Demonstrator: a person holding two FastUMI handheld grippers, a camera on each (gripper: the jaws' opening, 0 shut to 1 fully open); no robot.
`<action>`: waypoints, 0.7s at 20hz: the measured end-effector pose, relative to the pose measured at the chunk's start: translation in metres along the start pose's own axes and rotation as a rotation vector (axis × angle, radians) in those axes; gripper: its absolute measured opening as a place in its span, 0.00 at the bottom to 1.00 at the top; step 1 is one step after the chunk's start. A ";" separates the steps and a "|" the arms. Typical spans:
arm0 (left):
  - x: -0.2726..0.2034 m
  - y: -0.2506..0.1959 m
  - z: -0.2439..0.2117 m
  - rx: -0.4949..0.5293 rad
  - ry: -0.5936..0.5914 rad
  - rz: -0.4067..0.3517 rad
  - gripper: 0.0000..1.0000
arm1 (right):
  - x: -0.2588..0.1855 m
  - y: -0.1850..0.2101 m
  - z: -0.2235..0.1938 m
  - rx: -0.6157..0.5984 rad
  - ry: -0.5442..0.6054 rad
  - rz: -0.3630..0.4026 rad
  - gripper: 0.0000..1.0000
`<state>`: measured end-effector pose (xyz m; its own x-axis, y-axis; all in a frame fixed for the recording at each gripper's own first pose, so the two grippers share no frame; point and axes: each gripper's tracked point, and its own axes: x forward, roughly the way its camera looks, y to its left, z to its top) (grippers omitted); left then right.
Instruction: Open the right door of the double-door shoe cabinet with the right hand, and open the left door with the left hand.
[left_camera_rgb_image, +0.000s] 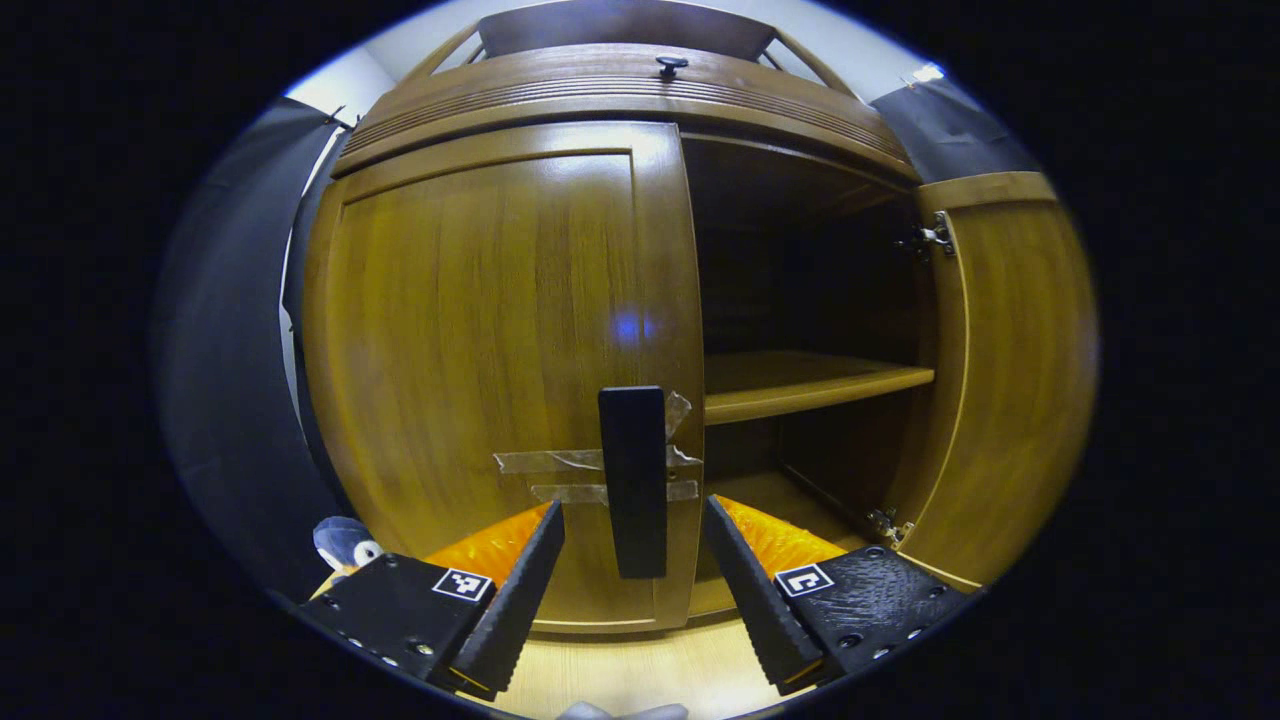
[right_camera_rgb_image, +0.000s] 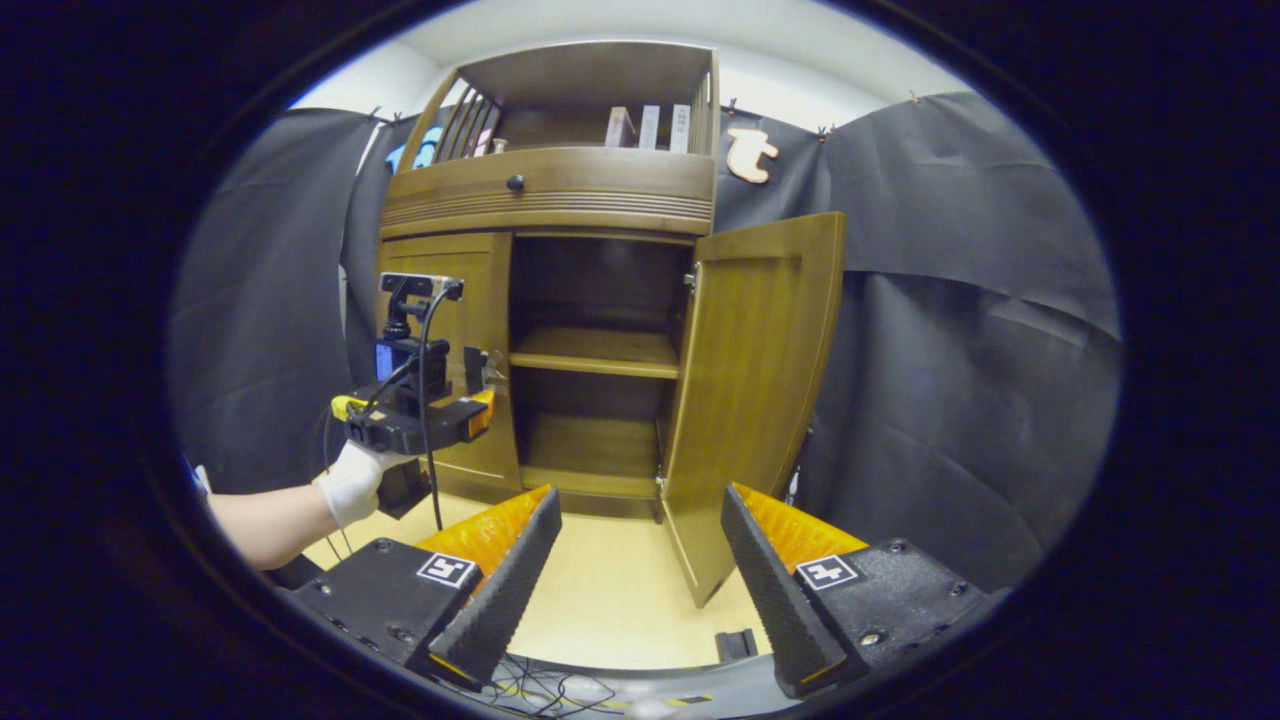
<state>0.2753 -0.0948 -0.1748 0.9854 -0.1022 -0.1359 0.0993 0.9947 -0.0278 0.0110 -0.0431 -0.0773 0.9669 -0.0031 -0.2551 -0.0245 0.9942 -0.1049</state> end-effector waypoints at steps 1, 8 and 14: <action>0.004 0.001 0.001 -0.002 -0.002 0.006 0.88 | 0.003 -0.002 0.000 0.001 0.005 -0.001 1.00; 0.023 -0.002 0.009 -0.024 -0.020 -0.006 0.77 | 0.017 -0.003 -0.002 -0.010 0.030 0.013 1.00; 0.029 -0.008 0.007 -0.019 -0.016 -0.028 0.37 | 0.024 -0.003 -0.001 -0.016 0.038 0.025 1.00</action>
<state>0.3041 -0.1056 -0.1719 0.9844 -0.1293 -0.1193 0.1241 0.9910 -0.0503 0.0338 -0.0462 -0.0841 0.9557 0.0170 -0.2939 -0.0525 0.9922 -0.1132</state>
